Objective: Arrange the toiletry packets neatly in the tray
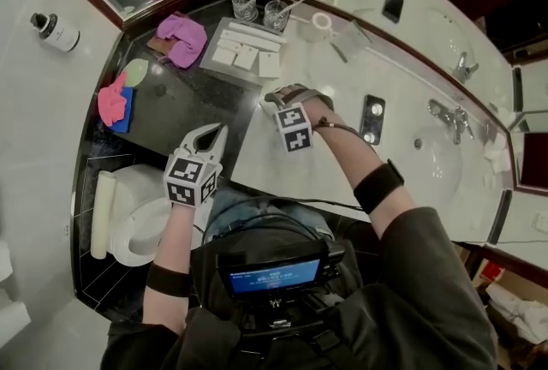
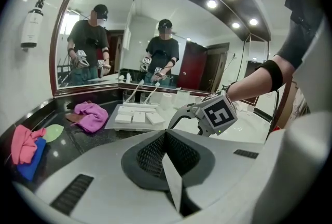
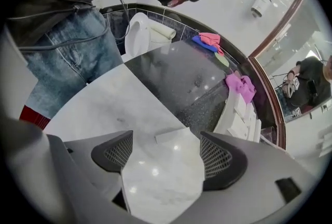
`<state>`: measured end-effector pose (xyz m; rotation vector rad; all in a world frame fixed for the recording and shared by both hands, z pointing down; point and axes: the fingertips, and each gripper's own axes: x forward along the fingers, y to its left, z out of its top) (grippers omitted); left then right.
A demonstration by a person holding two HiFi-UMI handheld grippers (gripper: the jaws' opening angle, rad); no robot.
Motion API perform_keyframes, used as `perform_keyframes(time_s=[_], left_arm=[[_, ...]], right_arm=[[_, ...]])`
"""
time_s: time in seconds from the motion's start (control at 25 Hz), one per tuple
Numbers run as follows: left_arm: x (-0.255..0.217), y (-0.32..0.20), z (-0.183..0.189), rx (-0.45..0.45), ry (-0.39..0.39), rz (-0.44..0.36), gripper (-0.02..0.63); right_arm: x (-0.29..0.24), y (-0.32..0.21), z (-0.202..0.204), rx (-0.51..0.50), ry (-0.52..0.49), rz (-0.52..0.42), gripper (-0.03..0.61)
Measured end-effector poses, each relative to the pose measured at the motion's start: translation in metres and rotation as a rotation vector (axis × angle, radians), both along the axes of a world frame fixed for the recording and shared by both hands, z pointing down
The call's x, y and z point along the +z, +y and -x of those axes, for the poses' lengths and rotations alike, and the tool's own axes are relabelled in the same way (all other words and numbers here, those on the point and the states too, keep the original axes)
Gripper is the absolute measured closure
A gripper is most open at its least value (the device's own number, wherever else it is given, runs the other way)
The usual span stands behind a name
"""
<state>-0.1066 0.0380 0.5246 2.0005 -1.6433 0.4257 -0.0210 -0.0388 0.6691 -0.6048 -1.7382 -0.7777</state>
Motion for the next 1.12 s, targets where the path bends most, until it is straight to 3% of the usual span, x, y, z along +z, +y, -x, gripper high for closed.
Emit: perform_keyframes(time_s=[0.24,0.6,0.64,0.68,0.76,1.12], left_arm=[[0.006,0.001,0.010,-0.023,0.032,0.011,0.614],[0.014,0.001,0.029,-0.046,0.059,0.028,0.614],[0.015,0.001,0.032,-0.050,0.060,0.029,0.614],[0.017,0.002,0.034,-0.052,0.061,0.031,0.614],[0.020,0.002,0.037,-0.057,0.062,0.035,0.614],[0.023,0.001,0.040,-0.056,0.066,0.047,0.614]], right_arm=[[0.024,-0.002,0.012,-0.124,0.075,-0.053,0.149],[0.051,-0.009,0.015,-0.170,0.215,-0.063,0.150],[0.055,-0.008,0.013,-0.170,0.233,-0.059,0.155],[0.057,-0.008,0.012,-0.170,0.246,-0.054,0.206],[0.059,-0.007,0.011,-0.168,0.247,-0.050,0.249],[0.056,-0.005,0.015,-0.120,0.205,-0.029,0.245]])
